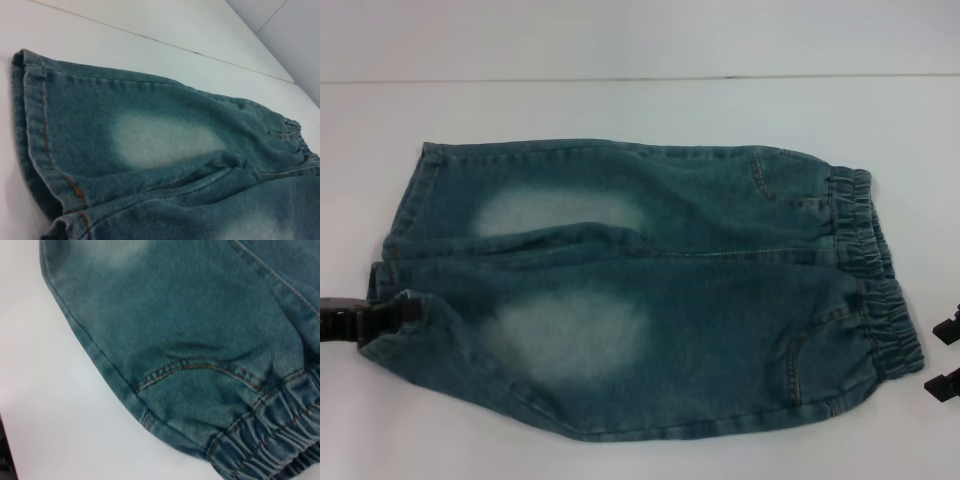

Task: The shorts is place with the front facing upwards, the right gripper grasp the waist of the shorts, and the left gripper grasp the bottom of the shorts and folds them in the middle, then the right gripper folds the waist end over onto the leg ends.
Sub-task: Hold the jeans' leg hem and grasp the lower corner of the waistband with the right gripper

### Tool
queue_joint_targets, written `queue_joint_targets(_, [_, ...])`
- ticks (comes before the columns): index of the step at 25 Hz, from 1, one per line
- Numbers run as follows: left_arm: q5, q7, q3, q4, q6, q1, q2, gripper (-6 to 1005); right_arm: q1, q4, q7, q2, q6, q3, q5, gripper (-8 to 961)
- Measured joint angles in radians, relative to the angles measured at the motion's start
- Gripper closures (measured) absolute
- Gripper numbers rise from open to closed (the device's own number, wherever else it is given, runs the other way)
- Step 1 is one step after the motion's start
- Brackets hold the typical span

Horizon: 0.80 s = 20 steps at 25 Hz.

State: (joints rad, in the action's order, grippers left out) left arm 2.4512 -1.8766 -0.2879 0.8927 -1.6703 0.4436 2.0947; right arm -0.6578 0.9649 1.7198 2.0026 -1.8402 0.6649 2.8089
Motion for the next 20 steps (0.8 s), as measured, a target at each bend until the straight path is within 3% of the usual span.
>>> queue_joint_targets(20, [-0.012,0.01,0.0,-0.003,0.015,0.002,0.0,996,-0.053,-0.083,0.05,0.012,0.045,0.121,0.019,70])
